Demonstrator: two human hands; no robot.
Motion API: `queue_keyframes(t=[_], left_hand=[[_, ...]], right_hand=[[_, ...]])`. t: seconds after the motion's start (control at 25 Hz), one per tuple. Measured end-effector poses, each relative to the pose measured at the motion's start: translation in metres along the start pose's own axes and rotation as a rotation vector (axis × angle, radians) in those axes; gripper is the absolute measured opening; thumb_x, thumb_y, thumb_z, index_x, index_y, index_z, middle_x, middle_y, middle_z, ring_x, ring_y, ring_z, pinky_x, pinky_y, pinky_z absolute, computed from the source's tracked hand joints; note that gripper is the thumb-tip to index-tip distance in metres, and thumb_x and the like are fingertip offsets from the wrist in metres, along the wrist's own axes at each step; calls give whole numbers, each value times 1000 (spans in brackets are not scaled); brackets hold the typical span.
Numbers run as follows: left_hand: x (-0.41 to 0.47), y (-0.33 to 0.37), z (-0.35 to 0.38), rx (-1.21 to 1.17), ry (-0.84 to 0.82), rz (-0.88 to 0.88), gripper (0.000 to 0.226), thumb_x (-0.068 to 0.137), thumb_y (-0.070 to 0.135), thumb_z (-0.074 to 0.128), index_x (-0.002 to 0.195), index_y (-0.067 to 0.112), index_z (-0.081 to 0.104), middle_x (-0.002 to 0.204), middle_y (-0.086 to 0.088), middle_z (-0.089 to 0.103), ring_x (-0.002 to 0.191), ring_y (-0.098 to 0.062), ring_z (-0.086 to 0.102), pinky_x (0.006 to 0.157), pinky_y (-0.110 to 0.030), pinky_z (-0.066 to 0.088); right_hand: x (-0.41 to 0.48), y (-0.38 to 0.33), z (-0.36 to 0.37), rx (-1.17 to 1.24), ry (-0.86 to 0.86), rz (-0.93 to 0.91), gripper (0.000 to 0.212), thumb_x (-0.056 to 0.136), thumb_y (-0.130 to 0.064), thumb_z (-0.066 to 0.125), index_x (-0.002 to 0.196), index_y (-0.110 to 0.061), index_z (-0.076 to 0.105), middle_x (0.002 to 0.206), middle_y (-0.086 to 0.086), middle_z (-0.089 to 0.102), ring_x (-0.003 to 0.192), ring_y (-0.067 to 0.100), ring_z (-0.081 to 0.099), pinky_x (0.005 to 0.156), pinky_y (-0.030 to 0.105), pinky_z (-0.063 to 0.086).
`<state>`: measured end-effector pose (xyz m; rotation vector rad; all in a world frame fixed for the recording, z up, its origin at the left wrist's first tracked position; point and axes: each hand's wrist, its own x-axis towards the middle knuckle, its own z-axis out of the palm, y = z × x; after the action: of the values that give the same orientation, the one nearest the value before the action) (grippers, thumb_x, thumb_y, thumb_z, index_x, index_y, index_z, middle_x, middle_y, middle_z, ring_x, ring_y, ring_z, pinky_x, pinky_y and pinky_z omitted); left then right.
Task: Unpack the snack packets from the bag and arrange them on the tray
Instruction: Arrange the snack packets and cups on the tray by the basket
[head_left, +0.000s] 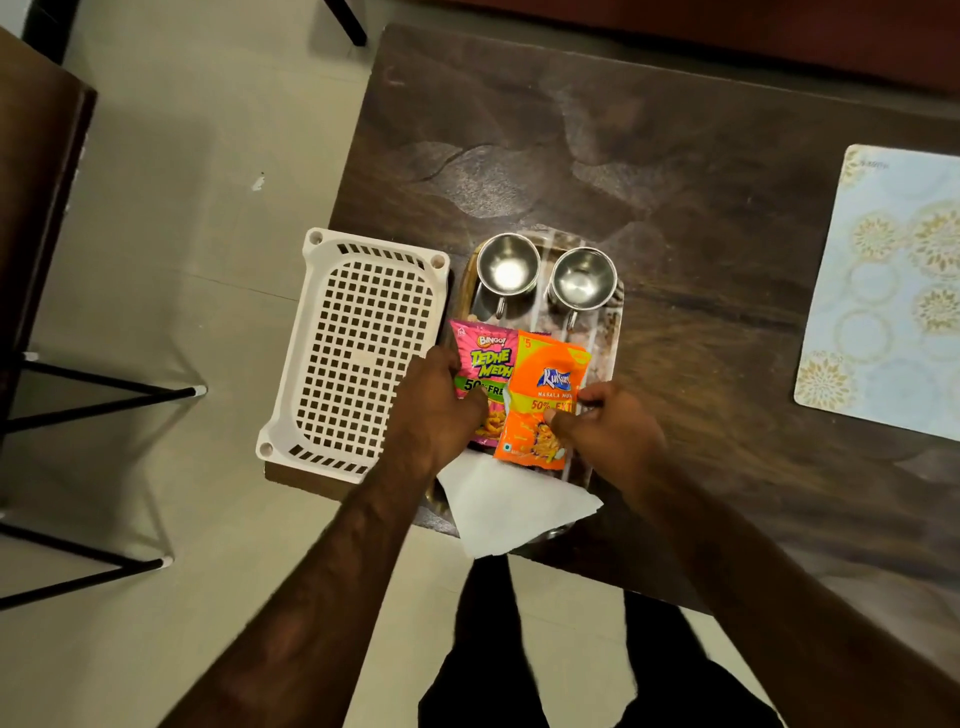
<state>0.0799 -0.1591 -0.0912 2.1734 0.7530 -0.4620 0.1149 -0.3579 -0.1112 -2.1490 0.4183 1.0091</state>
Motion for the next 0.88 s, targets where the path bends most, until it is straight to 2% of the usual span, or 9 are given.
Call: queue_keyframes(t=[0.08,0.16,0.2,0.28,0.4,0.52,0.68,0.8,0.88], left_hand=[[-4,1,-2,-62,4,-10,26,77,20,74,89,22,51,90,1,59,86,-23,60,76,-38,51],[-12,3,-7,-200,-15,-52,29,74,18,75,87,16,49,80,3,59,74,-15,59,65,-36,47],[-15,3,-11,-264,-10,-82,29,73,18,73,88,14,49,78,4,61,69,-8,59,61,-35,46],[-19,-3,-25,-338,68,-143,22,73,20,66,88,17,50,78,7,62,63,3,60,59,-31,44],[-17,-25,-59,-360,263,-229,27,68,29,56,92,19,49,81,6,62,73,-10,61,64,-34,46],[-9,-57,-94,-303,372,-277,31,67,32,56,93,19,45,76,6,58,69,-13,57,61,-32,42],[2,-92,-117,-296,369,-340,27,69,28,56,92,23,42,80,4,57,76,-20,61,71,-40,51],[7,-102,-117,-302,305,-364,29,77,18,55,104,20,43,91,1,61,91,-25,65,79,-42,54],[8,-104,-116,-281,270,-351,36,81,10,55,116,15,48,109,-7,63,102,-29,63,89,-47,54]], right_hand=[[-2,-3,4,215,-105,69,44,78,-33,84,114,-17,66,102,1,77,84,20,75,76,41,61],[-9,-9,7,428,-214,115,34,80,-21,85,108,-12,67,84,0,79,65,12,75,56,29,60],[-13,-12,8,477,-246,119,35,79,-18,85,108,-12,66,81,-1,79,61,10,74,55,27,59],[-20,-19,13,497,-296,108,43,76,-18,87,111,-13,63,85,1,79,70,13,76,63,31,61],[-29,-41,31,448,-350,72,52,74,-21,89,115,-10,59,97,12,78,87,26,78,76,43,64],[-25,-73,58,452,-336,51,50,74,-19,89,110,-12,55,106,13,75,91,30,76,81,55,62],[-15,-105,94,411,-250,-37,41,75,-18,88,97,-18,54,108,8,75,94,29,75,81,54,61],[-11,-115,105,358,-214,-68,45,76,-24,88,104,-14,54,109,10,73,94,30,74,80,53,62],[-12,-113,103,329,-201,-65,46,78,-28,86,109,-15,55,111,10,72,95,28,73,80,51,62]])
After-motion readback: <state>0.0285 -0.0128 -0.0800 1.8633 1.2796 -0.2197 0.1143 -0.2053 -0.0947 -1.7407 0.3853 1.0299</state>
